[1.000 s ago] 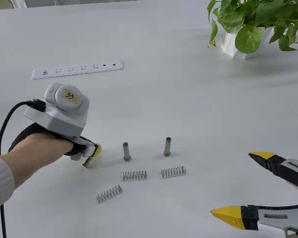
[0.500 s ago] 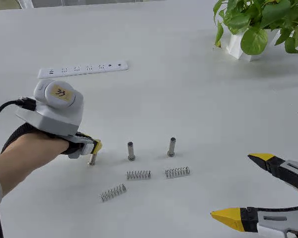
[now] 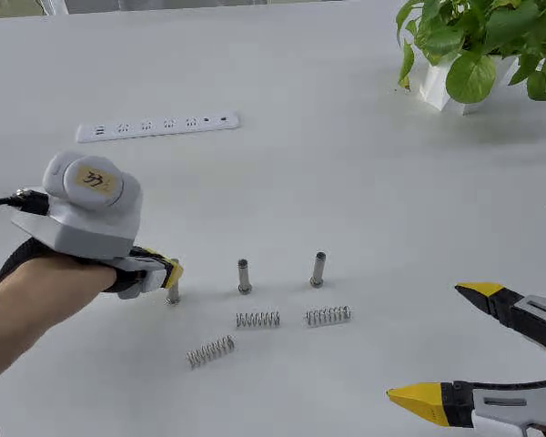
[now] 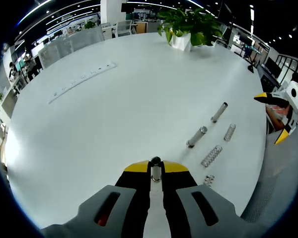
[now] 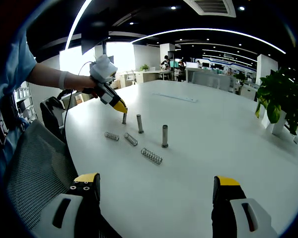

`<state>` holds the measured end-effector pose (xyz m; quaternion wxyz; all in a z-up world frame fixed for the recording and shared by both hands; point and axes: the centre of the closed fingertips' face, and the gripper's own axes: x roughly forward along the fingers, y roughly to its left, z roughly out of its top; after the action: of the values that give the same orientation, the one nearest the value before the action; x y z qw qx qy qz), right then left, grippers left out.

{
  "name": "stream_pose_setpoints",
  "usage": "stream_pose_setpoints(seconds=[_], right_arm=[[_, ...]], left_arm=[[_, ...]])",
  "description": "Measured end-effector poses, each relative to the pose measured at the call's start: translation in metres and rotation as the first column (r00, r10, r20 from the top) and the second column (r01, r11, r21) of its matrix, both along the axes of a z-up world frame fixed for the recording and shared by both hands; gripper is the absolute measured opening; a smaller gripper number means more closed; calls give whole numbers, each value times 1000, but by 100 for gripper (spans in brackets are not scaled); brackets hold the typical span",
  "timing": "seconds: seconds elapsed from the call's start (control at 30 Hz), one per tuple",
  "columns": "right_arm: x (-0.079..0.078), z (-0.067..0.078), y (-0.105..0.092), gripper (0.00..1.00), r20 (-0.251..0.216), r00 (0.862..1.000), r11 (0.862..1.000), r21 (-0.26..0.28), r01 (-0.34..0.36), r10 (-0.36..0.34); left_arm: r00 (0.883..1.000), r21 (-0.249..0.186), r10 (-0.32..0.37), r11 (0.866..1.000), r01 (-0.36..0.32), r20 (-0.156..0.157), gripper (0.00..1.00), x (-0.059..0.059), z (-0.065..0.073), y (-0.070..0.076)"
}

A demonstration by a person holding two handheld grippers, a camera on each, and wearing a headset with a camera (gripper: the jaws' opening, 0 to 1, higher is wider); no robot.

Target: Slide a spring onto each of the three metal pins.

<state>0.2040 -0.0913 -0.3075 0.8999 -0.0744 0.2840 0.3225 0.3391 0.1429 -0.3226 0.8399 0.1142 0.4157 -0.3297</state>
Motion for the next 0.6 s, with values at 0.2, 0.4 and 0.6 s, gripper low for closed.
stream_pose_setpoints(seconds=[0.2,0.4,0.6], right_arm=[[1,0,1,94,-2,1000,1000,2,-4,4],[0,0,3,94,-3,1000,1000,1,-9,9],[-1,0,3,94,-2,1000,1000,-1,-12,12]], left_arm=[[1000,18,-14,1000,14,14,4,-7,0,3],[999,42,-35,999,33,28,4,-11,-1,6],[999,46,-38,998,36,34,4,-11,-1,6]])
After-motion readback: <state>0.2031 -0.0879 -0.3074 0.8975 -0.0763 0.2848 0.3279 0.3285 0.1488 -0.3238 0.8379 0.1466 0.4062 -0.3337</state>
